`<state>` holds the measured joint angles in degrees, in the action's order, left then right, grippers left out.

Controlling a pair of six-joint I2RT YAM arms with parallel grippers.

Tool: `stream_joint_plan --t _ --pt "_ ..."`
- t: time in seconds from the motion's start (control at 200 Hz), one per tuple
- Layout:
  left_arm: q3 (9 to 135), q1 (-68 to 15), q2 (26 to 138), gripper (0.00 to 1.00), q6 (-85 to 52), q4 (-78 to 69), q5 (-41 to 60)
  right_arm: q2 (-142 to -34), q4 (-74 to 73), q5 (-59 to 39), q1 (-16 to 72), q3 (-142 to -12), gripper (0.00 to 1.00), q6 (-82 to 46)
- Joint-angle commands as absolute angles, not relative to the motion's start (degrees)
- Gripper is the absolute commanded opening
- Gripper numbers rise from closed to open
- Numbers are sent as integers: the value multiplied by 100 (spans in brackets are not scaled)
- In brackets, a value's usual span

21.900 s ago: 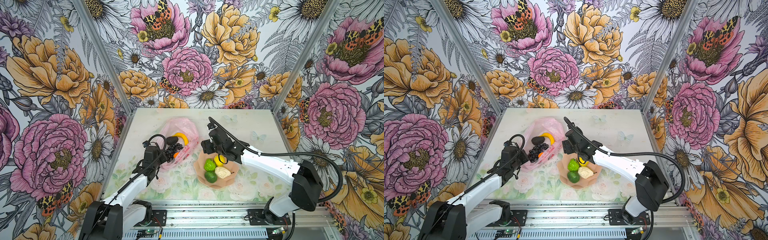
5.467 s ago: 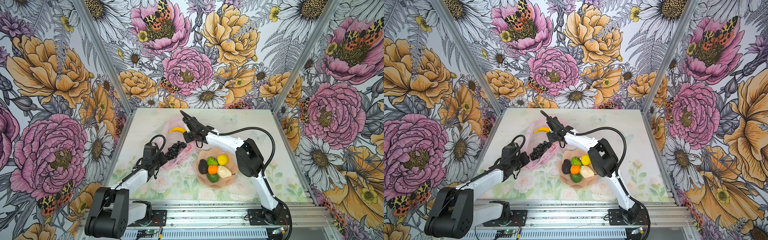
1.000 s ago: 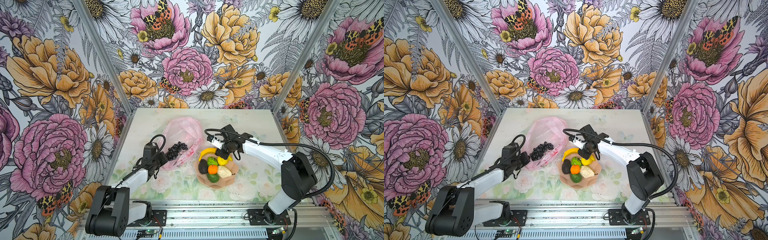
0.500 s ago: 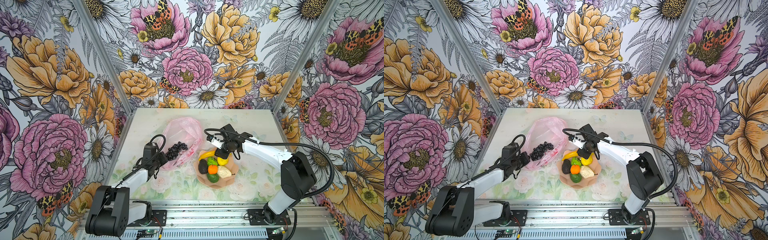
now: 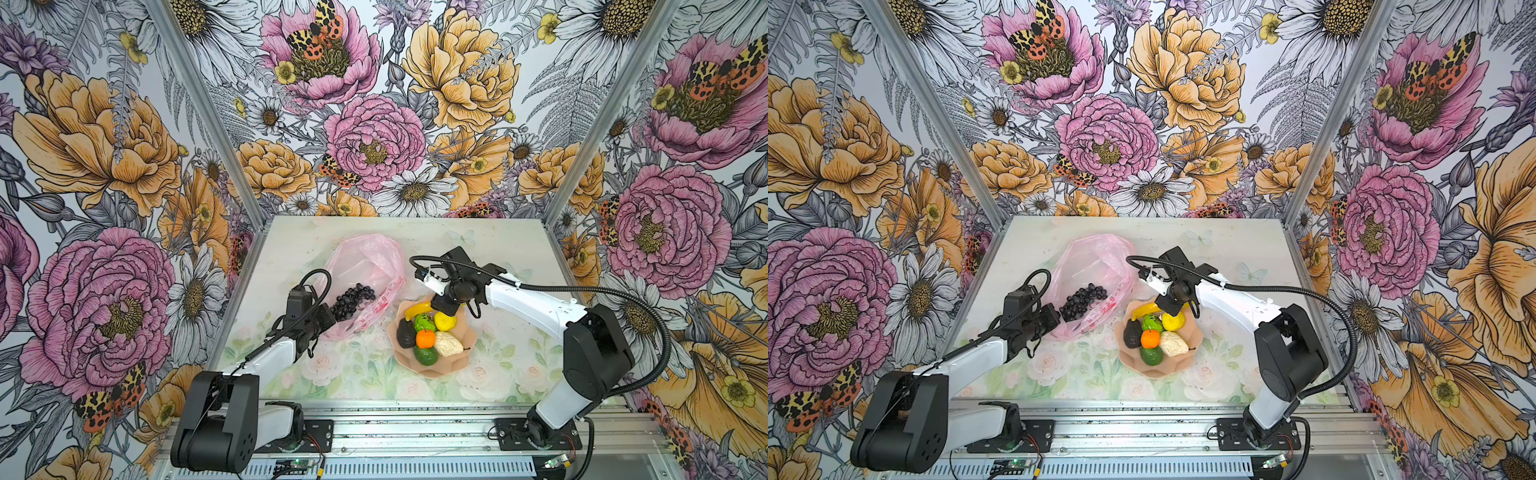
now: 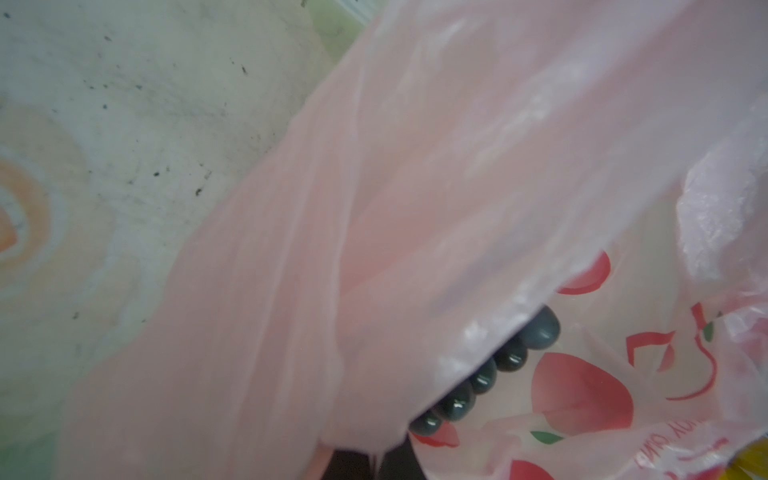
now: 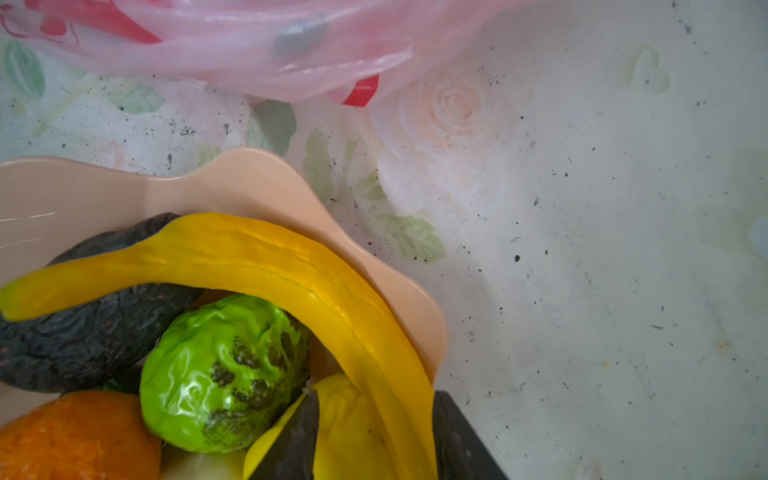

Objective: Take the fake fruits out of the plastic bag
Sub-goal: 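Lower the banana onto the fruits in the bowl and open the right gripper, then move the right gripper back into the bag toward the black grapes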

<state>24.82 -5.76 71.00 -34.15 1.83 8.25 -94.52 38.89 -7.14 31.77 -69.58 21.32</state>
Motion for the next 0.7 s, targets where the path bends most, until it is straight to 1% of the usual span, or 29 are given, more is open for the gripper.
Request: stream_joint_plan --t 0.0,0.145,0.25,0.33,0.41,0.475,0.696 --pt "2523 -597 7128 0 -3403 70 766 -9266 3806 -680 3129 -7015 46 1997" --pt "2531 -600 7137 0 -3408 63 773 -9055 3777 -531 3162 -7083 46 1728" --pt "2548 -644 7163 0 -3384 64 750 -8726 3611 -317 3259 -7088 46 1253" --pt "2576 -721 7158 0 -3366 103 655 -8501 3440 -37 3472 -7123 48 771" --pt "2610 -805 7146 0 -3331 176 540 -8407 3343 314 3866 -7242 50 409" --pt "2613 -828 7132 0 -3327 192 501 -8457 3216 625 4200 -7366 53 132" --pt "2543 -813 7040 0 -3375 144 539 -9156 2656 653 4876 -7935 53 -1100"
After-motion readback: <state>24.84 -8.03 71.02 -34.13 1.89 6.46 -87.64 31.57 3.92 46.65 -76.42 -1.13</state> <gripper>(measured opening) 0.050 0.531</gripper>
